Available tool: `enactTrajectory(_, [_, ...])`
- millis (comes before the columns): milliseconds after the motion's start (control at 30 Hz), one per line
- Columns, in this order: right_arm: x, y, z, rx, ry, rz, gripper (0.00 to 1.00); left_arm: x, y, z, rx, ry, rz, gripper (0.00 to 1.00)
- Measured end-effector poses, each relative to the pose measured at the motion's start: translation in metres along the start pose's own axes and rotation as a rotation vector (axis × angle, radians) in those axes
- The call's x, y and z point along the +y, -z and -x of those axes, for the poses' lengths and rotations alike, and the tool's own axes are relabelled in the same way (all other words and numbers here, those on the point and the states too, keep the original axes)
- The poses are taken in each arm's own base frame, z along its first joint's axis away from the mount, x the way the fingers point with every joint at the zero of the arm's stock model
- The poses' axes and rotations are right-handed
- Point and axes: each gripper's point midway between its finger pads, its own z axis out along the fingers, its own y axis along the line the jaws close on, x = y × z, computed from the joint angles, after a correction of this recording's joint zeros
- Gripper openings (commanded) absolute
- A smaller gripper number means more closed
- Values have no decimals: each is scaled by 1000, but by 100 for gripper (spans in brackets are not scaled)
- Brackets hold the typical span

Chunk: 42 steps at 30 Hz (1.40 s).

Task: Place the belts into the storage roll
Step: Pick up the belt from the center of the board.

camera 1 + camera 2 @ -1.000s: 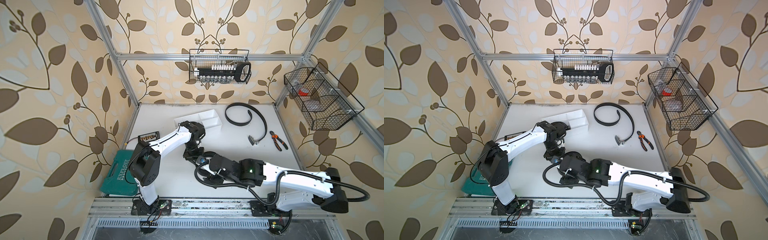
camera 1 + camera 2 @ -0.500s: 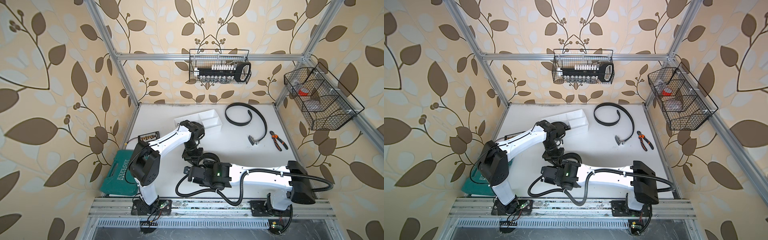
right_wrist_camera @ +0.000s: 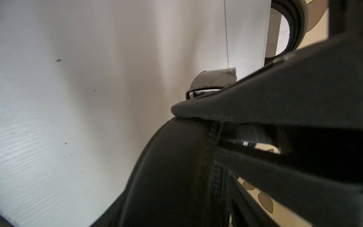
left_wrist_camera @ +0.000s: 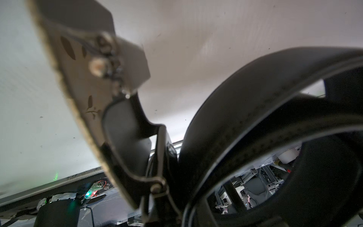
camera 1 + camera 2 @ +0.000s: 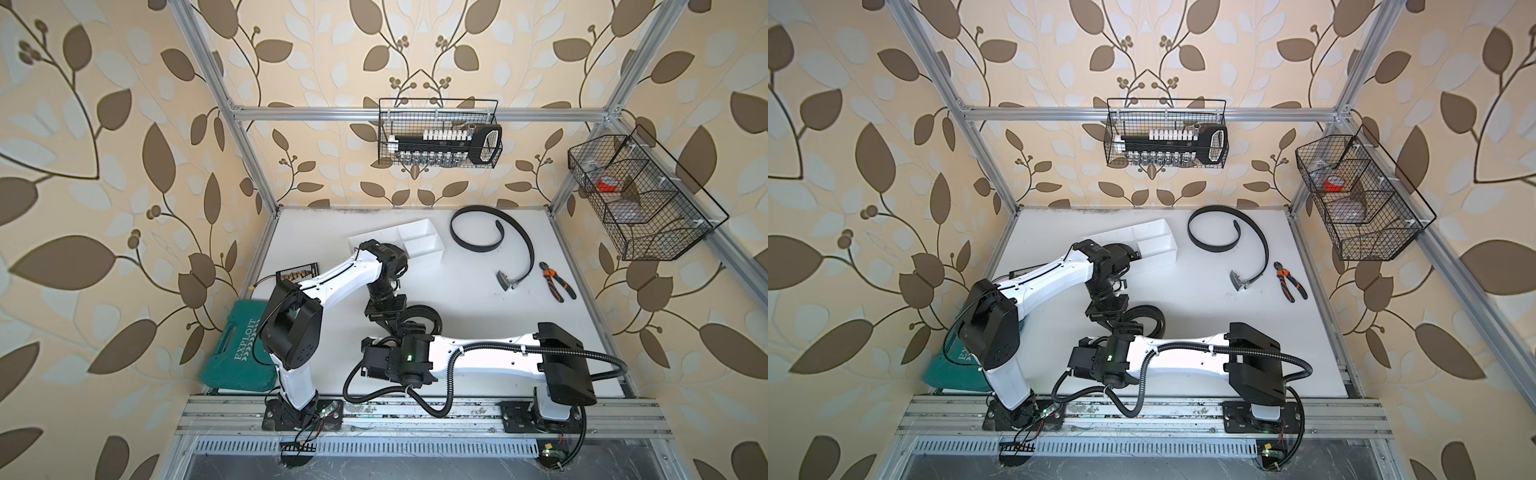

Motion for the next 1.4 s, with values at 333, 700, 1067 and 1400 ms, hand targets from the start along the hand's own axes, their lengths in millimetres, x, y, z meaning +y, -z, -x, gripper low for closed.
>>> enactTrajectory(333, [1,-2,-6,36,40,-30,29,-4,1,2,9,12,-49,16])
enactTrajectory(700, [-7,3,-8,22,31,-49,21,-6,10,5,-5,8,-105,83])
enactTrajectory(1067, [-45,36,-15,-200,-240,97,19,24,182,22,-658,103,-509,99])
enactTrajectory(1400, [-157,39,-35,-464,-594,198,20,63,129,23,-673,207,-498,99])
